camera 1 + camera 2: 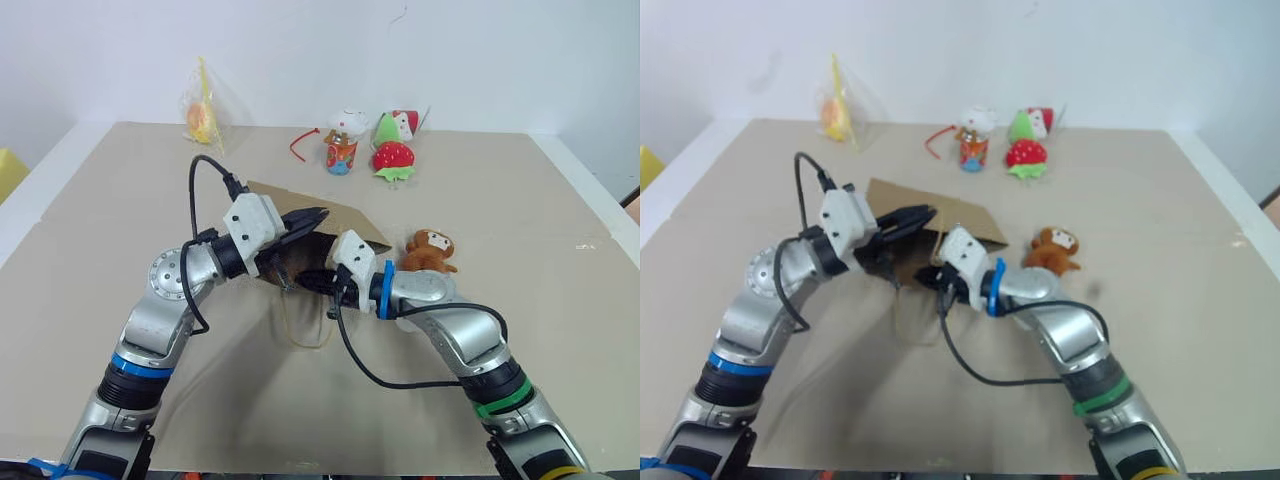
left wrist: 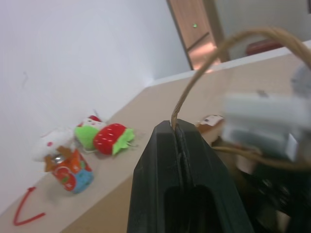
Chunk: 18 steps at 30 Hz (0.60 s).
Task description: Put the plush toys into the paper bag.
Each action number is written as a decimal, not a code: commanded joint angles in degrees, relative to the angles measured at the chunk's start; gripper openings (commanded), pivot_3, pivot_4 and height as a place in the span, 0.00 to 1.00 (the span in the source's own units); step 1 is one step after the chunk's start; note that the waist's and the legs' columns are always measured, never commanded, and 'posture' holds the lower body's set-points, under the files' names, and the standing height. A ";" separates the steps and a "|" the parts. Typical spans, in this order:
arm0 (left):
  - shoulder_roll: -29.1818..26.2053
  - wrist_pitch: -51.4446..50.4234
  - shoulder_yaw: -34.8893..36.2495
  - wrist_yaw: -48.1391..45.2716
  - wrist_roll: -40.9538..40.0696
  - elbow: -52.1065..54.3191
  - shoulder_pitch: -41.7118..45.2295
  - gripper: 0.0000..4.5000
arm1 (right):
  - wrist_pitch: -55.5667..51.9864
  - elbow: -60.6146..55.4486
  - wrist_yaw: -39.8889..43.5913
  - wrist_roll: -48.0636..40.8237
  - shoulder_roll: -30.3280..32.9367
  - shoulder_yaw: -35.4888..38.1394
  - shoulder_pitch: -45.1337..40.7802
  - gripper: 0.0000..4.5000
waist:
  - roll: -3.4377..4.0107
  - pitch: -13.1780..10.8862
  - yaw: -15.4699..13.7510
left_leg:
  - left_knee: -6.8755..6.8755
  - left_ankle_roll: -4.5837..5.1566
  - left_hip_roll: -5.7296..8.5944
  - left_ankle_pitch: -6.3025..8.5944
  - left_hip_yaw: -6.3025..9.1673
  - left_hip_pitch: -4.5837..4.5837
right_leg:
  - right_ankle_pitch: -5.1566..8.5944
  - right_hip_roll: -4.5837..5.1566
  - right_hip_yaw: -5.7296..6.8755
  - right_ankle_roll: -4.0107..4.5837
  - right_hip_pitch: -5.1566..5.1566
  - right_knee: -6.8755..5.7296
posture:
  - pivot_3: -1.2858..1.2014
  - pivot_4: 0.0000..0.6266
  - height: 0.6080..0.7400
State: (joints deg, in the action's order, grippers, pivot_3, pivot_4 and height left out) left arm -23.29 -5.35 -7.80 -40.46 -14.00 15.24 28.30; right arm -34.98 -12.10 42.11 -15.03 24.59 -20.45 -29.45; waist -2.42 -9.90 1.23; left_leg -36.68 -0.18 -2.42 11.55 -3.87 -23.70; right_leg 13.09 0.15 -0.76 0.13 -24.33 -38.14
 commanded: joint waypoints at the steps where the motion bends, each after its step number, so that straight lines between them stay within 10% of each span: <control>1: 0.09 0.81 1.42 1.37 0.57 3.35 1.08 0.00 | -0.85 -0.69 0.72 1.81 0.75 -1.59 0.33 0.02 | 0.00 0.00 0.00 | 0.00 0.00 0.00 0.00 0.00 0.00 | 0.00 0.00 0.00 0.00 0.00 0.00 | 0.52 0.24 1.00; 18: -3.28 -2.25 5.95 6.25 2.48 12.22 -8.73 0.00 | 1.61 6.12 -1.75 9.32 -1.18 -2.81 -0.42 0.02 | -0.01 0.01 0.11 | 0.01 0.00 -0.04 0.00 -0.06 0.06 | -0.03 0.02 -0.05 0.02 0.01 0.00 | 0.52 0.24 1.00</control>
State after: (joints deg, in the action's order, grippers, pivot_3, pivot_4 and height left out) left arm -26.12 -7.77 -4.79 -36.24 -11.66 24.04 19.58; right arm -33.73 -6.89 40.77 -6.64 23.47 -24.37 -29.26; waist -2.43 -9.89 1.35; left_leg -36.66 -0.19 -2.48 11.55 -3.92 -23.64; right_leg 13.06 0.17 -0.81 0.15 -24.32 -38.14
